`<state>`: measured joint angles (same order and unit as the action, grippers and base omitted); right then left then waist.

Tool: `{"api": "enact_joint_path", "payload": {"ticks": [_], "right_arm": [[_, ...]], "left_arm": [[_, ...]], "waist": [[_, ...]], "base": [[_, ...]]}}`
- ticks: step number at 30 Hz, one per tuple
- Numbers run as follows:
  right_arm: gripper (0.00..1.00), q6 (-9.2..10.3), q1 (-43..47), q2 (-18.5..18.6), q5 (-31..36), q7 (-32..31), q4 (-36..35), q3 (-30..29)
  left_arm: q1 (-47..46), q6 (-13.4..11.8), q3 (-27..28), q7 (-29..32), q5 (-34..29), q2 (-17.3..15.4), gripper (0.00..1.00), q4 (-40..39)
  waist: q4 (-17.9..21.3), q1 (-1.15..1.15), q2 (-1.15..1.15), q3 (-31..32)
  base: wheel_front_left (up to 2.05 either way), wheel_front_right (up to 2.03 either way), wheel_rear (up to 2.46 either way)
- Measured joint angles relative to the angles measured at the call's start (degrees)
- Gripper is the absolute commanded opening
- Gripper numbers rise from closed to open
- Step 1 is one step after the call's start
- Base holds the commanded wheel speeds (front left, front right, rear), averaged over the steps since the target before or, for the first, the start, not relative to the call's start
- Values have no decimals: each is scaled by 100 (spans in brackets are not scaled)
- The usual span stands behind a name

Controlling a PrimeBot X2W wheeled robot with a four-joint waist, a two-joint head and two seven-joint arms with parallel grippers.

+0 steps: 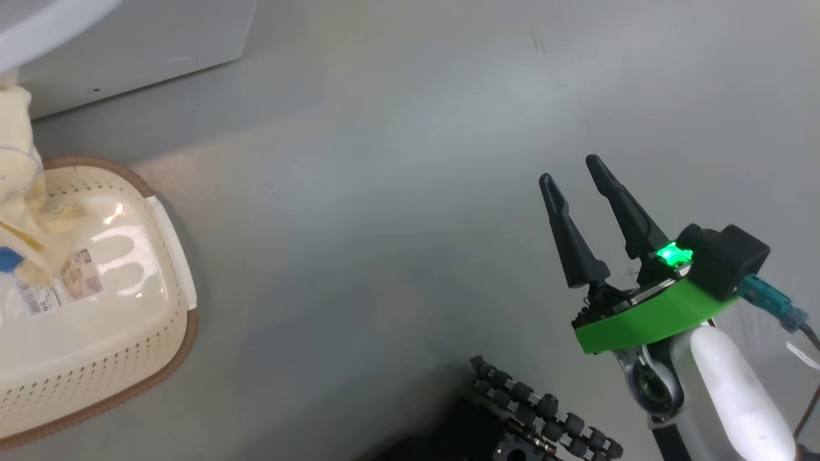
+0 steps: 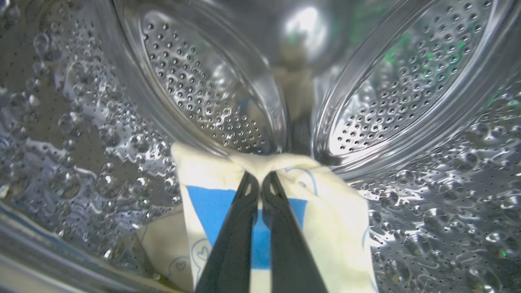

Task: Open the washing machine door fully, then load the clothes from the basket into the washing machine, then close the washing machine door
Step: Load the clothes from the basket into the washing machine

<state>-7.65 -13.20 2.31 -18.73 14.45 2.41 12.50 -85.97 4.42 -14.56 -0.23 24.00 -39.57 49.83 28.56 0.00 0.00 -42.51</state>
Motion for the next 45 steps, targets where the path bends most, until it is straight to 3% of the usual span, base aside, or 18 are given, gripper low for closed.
{"api": "enact_joint_path", "payload": {"ticks": [2, 15, 23, 37, 45], "right_arm": [[100, 0, -45, 0, 0, 0, 0, -13], [100, 0, -65, 0, 176, 0, 1, -299], [100, 0, -62, 0, 328, 0, 10, -493], [100, 0, 16, 0, 675, -3, 76, -762], [100, 0, 244, 1, 892, -214, 52, -836]], "left_arm": [[24, 7, 11, 7, 65, 85, 99, 186], [703, 7, -12, -469, 260, 439, 100, 522], [1577, -176, -11, -944, 394, 727, 100, 77], [4162, -822, -22, -1340, 589, 1092, 100, -2294], [5987, -1471, -15, -1390, 593, 1241, 100, -3791]], "waist": [[-33, 0, 0, 3], [-306, 0, 0, 193], [-538, 0, 0, 493], [-1026, -1, 0, 1147], [-1335, -1, 1, 1620]], "base": [[0, 0, 0], [0, 0, 0], [0, 0, 0], [0, 0, 0], [0, 0, 0]]}}
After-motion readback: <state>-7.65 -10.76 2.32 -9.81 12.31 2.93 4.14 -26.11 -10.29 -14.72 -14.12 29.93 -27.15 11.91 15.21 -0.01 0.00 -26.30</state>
